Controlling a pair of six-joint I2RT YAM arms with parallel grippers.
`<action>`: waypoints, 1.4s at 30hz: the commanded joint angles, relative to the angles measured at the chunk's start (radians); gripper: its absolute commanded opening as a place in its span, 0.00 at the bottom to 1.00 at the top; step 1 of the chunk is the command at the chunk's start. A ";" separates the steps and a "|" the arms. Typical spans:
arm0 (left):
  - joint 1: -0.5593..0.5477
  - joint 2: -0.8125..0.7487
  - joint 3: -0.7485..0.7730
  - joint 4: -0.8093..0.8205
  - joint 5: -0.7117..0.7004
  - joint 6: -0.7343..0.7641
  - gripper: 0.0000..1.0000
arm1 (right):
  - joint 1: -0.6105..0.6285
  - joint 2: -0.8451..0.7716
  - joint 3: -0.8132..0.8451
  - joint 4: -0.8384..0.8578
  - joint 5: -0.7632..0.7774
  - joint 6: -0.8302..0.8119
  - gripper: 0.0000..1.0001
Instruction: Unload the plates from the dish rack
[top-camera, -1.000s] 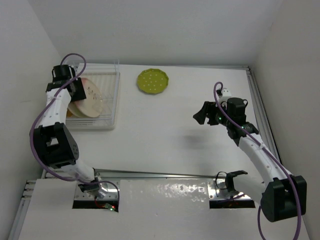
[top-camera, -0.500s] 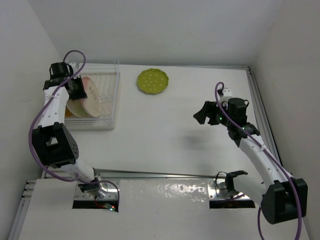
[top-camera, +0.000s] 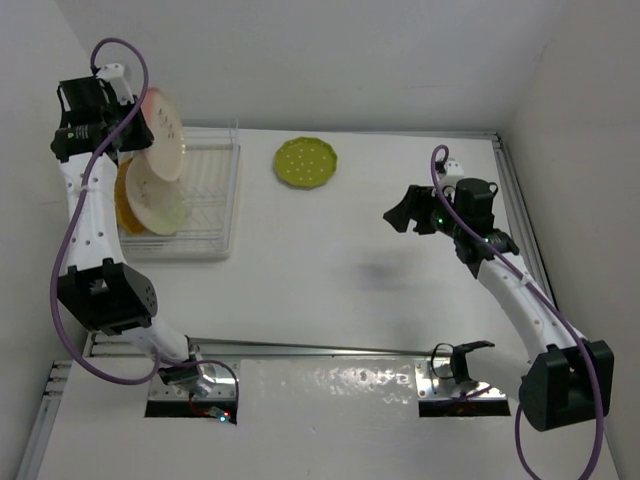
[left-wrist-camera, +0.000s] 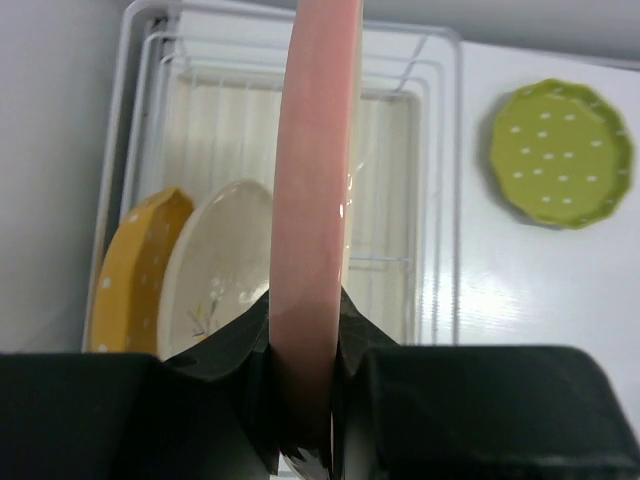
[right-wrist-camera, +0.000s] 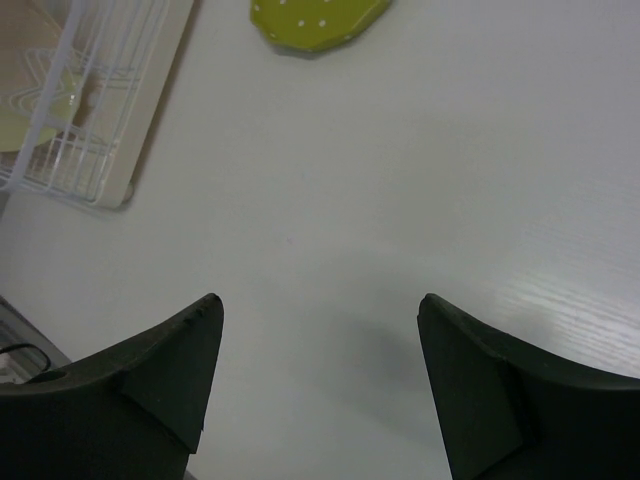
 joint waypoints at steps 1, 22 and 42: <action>-0.005 -0.059 0.094 0.078 0.175 -0.027 0.00 | 0.004 0.044 0.085 0.083 -0.074 0.051 0.77; -0.255 -0.096 -0.131 0.163 0.822 -0.050 0.00 | 0.231 0.637 0.521 0.602 -0.327 0.361 0.82; -0.264 -0.113 -0.294 0.354 0.849 -0.272 0.11 | 0.311 0.745 0.489 0.817 -0.347 0.524 0.00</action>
